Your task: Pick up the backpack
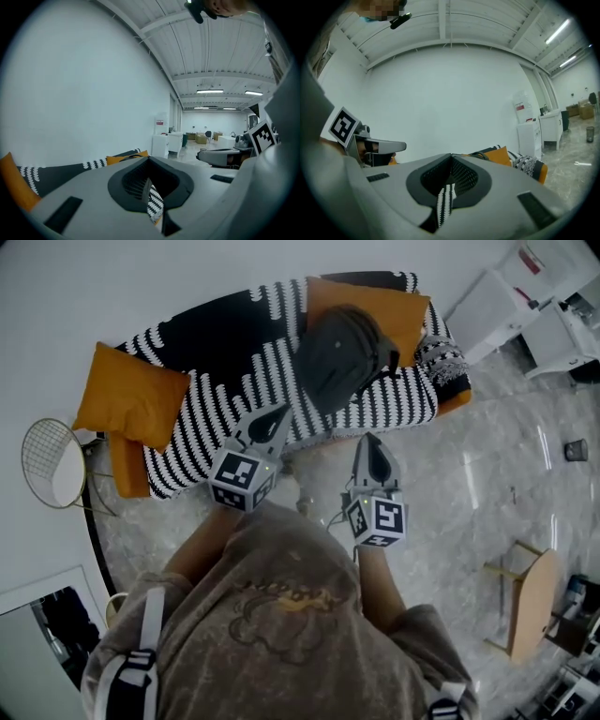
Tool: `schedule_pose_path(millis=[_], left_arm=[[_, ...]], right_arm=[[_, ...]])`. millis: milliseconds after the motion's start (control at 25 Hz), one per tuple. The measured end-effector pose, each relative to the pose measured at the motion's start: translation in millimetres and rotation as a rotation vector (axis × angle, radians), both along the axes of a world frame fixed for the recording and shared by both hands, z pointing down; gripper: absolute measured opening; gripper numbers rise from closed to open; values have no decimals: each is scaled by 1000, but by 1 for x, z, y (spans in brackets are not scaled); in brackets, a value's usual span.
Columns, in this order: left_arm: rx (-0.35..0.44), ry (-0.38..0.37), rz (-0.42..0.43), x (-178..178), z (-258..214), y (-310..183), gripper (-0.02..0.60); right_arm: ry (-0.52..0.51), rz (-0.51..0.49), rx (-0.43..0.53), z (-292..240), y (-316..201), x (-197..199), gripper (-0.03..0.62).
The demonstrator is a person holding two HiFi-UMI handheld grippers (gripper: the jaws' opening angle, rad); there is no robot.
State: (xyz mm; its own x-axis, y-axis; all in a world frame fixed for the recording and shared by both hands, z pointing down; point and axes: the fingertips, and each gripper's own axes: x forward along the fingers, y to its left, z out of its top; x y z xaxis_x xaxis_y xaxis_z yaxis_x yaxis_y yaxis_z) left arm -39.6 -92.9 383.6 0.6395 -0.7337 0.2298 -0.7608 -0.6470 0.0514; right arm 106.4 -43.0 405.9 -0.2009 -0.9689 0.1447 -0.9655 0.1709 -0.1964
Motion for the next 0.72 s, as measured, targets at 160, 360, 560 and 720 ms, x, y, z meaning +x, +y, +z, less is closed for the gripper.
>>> schedule_pose_path(millis=[160, 360, 560, 720], left_arm=[[7, -3, 14, 15, 4, -35, 0], [8, -4, 39, 35, 12, -89, 0], [-18, -15, 67, 52, 21, -139, 0], [-47, -27, 77, 61, 31, -174, 25]], right_arm=[[0, 6, -4, 5, -32, 11, 0], [-2, 25, -10, 13, -81, 27, 0], [-5, 35, -42, 19, -130, 37, 0], [-4, 39, -65, 25, -163, 41, 0]])
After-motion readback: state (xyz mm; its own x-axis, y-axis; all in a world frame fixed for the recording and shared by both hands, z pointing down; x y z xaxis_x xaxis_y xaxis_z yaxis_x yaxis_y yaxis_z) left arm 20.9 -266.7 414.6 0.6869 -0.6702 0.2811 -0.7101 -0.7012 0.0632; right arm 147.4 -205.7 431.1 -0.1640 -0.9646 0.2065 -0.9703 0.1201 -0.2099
